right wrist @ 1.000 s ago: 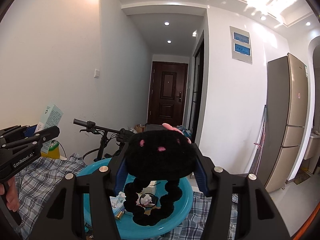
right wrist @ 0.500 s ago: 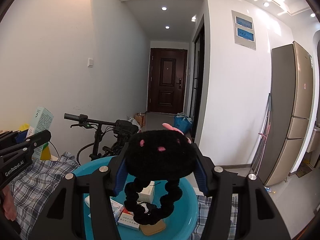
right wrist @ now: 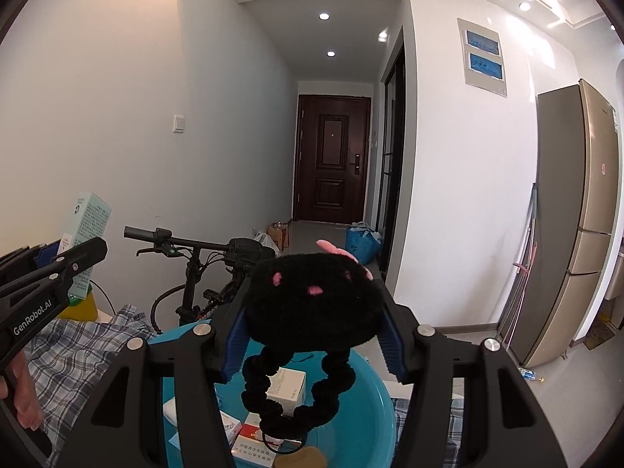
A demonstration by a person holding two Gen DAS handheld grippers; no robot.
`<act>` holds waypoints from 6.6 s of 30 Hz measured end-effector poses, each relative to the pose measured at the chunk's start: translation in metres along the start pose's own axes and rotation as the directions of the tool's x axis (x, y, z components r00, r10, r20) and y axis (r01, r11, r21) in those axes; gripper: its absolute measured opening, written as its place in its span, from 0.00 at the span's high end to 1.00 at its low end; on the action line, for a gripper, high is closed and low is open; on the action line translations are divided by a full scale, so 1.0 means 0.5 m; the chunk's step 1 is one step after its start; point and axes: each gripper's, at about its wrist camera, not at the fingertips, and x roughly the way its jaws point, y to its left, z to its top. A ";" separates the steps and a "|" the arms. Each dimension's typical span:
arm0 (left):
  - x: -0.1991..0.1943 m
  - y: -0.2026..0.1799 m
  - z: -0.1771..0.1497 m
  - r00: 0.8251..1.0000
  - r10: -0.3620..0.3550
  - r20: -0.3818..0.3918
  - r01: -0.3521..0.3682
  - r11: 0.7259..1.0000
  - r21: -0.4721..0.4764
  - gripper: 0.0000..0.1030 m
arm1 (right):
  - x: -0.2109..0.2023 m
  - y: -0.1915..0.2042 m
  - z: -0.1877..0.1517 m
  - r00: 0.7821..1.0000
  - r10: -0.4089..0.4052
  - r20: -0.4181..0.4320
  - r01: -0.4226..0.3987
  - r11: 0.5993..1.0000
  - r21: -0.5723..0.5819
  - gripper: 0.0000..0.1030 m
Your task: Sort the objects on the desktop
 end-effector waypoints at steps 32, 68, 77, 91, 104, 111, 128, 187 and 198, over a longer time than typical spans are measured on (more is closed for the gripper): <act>0.329 -0.009 -0.116 0.692 -0.048 -0.720 0.013 0.998 -0.054 0.71 | 0.263 -0.023 -0.062 0.796 0.076 -0.600 -0.045 0.997 0.067 0.53; 0.414 -0.008 -0.253 0.538 -0.025 -0.843 -0.036 0.998 -0.053 0.63 | 0.349 -0.070 -0.196 0.674 0.048 -0.737 0.005 0.998 0.070 0.53; 0.392 -0.004 -0.220 0.620 -0.006 -0.785 -0.019 1.000 -0.023 0.40 | 0.347 -0.061 -0.194 0.678 0.047 -0.733 0.004 0.998 0.067 0.52; 0.364 -0.005 -0.191 0.662 -0.008 -0.749 -0.004 1.000 -0.014 0.40 | 0.327 -0.045 -0.173 0.735 0.015 -0.678 0.011 0.999 0.034 0.33; 0.335 0.006 -0.171 0.702 -0.022 -0.711 -0.008 0.999 -0.040 0.40 | 0.289 -0.055 -0.143 0.786 0.037 -0.617 0.008 0.997 0.070 0.20; 0.309 0.009 -0.155 0.747 -0.034 -0.664 0.010 0.999 -0.040 0.40 | 0.267 -0.056 -0.130 0.824 0.031 -0.566 0.009 0.998 0.067 0.20; 0.199 0.050 -0.073 0.940 0.001 -0.341 -0.026 0.997 -0.069 0.17 | 0.175 -0.047 -0.081 0.946 0.022 -0.324 -0.012 0.999 0.033 0.01; -0.305 0.075 -0.047 0.999 -0.038 -0.004 0.038 0.999 0.021 0.00 | -0.243 -0.058 -0.044 0.999 0.050 0.014 -0.050 0.998 0.030 0.00; -0.431 0.093 -0.076 0.999 -0.038 -0.035 0.038 0.999 -0.002 0.00 | -0.380 0.000 -0.057 0.996 0.058 0.065 -0.052 0.994 -0.095 0.00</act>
